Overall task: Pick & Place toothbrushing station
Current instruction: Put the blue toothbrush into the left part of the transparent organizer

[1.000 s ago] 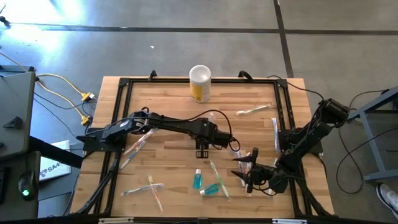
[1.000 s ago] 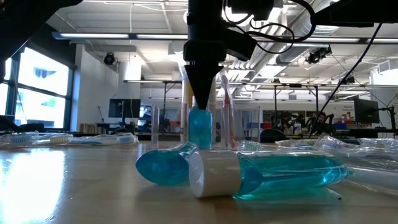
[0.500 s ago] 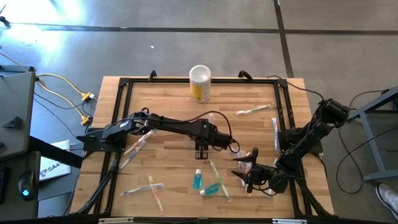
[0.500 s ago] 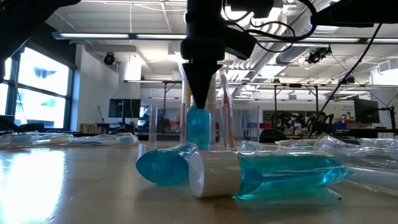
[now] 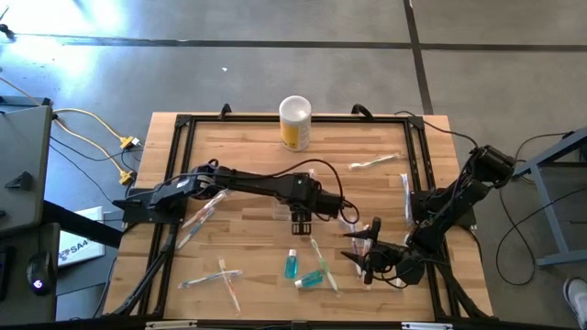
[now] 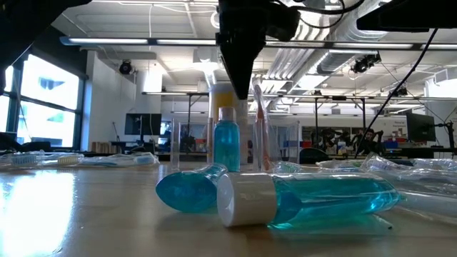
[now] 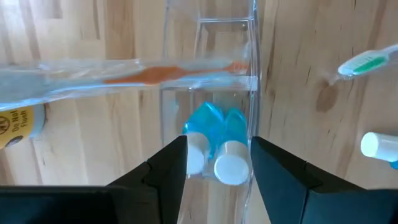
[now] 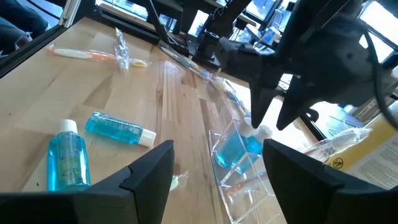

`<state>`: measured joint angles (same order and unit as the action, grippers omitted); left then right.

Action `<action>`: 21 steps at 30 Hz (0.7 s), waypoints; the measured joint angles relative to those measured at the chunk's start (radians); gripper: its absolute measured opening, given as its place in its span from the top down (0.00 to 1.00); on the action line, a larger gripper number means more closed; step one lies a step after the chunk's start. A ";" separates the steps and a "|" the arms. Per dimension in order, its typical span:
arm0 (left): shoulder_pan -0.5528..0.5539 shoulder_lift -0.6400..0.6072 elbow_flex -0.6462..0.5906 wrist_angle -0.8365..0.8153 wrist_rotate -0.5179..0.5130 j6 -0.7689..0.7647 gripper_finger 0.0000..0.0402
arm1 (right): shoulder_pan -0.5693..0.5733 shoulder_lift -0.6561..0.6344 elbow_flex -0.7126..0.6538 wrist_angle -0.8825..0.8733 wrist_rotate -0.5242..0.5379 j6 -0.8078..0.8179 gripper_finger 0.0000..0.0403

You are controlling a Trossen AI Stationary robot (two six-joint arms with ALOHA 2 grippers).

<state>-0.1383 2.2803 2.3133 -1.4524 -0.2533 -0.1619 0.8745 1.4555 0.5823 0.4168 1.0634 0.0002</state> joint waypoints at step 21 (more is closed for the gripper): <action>-0.132 -0.100 0.037 -0.122 0.006 -0.124 0.58 | 0.000 0.000 0.000 -0.003 -0.015 0.023 0.41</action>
<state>-0.2700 2.1799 2.3505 -1.5744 -0.2473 -0.2860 0.8745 1.4559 0.5825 0.4137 1.0480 0.0231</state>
